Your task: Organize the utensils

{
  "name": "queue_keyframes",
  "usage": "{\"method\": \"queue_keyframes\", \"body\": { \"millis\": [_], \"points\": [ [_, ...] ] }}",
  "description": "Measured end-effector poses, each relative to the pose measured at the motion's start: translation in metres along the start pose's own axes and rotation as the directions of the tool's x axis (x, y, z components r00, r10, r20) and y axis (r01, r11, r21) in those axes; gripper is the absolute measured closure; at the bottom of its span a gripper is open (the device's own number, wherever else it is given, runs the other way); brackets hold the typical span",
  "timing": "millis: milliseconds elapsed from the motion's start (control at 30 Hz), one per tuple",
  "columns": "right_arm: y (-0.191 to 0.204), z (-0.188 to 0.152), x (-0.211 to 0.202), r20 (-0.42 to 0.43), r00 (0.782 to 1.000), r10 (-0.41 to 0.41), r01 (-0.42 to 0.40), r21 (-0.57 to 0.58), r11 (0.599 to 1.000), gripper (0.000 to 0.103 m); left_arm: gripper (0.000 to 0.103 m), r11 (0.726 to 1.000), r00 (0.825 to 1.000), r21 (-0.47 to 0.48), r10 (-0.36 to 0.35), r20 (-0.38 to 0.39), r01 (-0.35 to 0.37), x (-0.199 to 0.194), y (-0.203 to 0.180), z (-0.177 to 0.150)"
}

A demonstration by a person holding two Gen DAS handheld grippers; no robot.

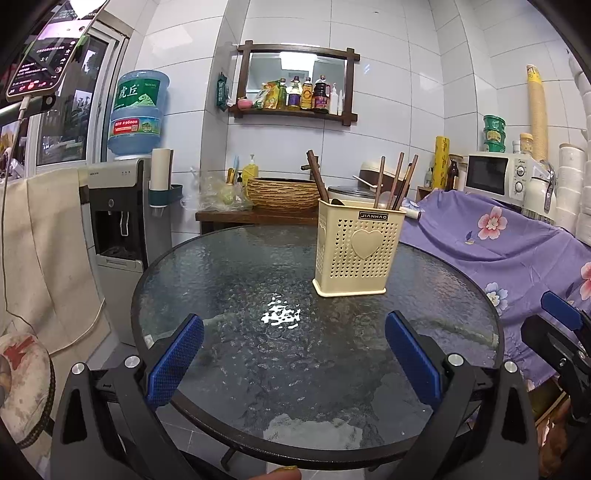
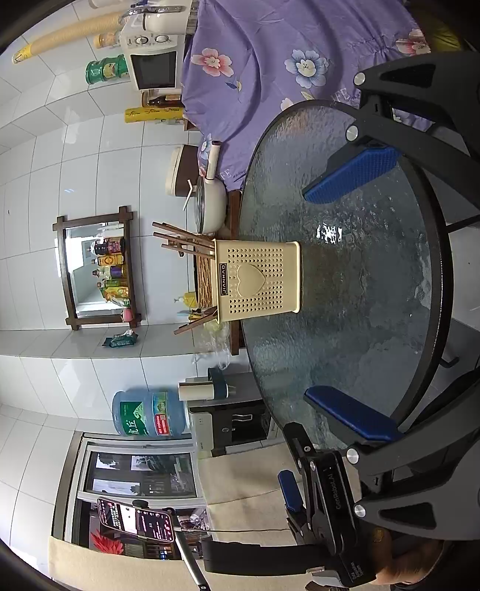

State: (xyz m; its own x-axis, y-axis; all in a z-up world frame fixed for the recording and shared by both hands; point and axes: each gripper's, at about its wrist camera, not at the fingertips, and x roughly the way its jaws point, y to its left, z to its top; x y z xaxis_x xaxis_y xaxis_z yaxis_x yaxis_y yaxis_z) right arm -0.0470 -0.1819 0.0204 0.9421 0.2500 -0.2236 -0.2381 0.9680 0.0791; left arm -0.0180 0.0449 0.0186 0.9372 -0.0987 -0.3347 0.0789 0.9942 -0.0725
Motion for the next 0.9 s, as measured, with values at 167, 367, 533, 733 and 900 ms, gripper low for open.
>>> {"method": "queue_keyframes", "body": {
  "millis": [167,367,533,733,900],
  "points": [
    [0.0015,-0.0005,0.0015,-0.002,1.000,0.000,0.000,0.001,1.000,0.006,0.006,1.000,1.000,-0.002,-0.001,-0.001,0.001,-0.0004,0.0011,-0.0004],
    [0.0023,-0.0014,0.0021,-0.005,1.000,0.000,0.000,0.003,1.000,0.006,0.006,1.000,1.000,0.001,0.005,-0.007,-0.005,0.0005,-0.0001,-0.0020],
    [0.0024,-0.0019,0.0022,-0.004,1.000,-0.001,0.001,0.004,1.000,0.006,0.006,1.000,1.000,0.004,0.003,-0.010,-0.003,0.0002,-0.0020,-0.0023],
    [0.0021,-0.0016,0.0020,-0.004,1.000,-0.004,0.004,0.008,1.000,0.006,0.006,1.000,1.000,0.000,0.003,-0.011,-0.003,-0.0004,-0.0027,-0.0020],
    [0.0019,-0.0017,0.0021,-0.004,1.000,-0.004,0.004,0.008,1.000,0.006,0.006,1.000,1.000,0.000,0.004,-0.015,-0.004,0.0005,-0.0021,-0.0014]
  ]
}}
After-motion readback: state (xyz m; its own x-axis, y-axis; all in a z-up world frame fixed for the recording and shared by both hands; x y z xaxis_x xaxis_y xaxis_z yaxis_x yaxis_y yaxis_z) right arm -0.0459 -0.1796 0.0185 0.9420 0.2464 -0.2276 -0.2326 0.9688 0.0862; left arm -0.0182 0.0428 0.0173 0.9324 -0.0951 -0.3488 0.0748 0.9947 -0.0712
